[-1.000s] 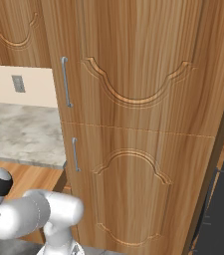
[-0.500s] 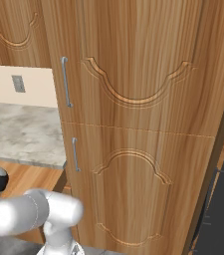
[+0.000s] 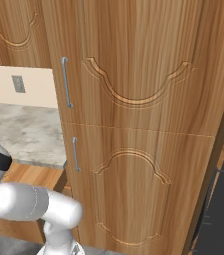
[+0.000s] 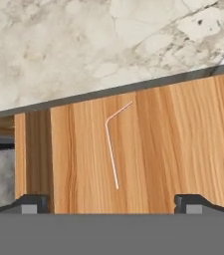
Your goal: Take a straw from the drawer in front and place it inside the glass cup on the dining counter.
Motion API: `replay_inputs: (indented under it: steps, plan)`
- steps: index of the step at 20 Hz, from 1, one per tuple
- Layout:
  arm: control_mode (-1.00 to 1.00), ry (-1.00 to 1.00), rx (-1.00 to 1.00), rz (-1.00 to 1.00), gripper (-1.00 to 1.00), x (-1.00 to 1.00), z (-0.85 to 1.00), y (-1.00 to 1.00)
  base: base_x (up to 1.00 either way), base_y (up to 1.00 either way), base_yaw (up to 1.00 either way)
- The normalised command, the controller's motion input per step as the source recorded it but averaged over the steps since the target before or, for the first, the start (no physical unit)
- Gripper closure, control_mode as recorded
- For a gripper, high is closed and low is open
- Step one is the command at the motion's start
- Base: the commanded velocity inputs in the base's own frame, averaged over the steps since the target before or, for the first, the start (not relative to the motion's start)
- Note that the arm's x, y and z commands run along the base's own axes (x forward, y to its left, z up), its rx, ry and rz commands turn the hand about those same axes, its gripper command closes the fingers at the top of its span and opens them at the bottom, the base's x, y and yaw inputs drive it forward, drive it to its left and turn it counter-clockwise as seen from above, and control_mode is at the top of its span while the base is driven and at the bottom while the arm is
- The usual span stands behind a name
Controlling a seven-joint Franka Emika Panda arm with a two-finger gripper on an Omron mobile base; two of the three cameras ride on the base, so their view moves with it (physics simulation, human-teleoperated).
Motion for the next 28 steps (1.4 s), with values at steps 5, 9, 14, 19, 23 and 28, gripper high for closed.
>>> replay_inputs:
  steps: [5, 9, 14, 19, 23, 28]
  plan:
    - [-1.00, 0.09, -0.02, 0.16, -1.00, 0.21, -0.49, 0.08, 0.00, 0.00, 0.00]
    - [-1.00, 0.00, -0.06, 0.21, -1.00, 0.22, -0.47, 0.16, 0.00, 0.00, 0.00]
    - [-1.00, 0.00, -0.07, 0.23, -1.00, 0.12, -0.45, 0.26, 0.00, 0.00, 0.00]
    - [-1.00, 0.00, -0.05, 0.09, -1.00, 0.04, -0.15, 0.44, 0.00, 0.00, 0.00]
    - [-1.00, 0.06, -0.03, 0.01, -1.00, 0.17, -0.11, 0.40, 0.00, 0.00, 0.00]
    - [-1.00, 0.04, -0.07, 0.00, -1.00, 0.01, -0.30, 0.41, 0.00, 0.00, 0.00]
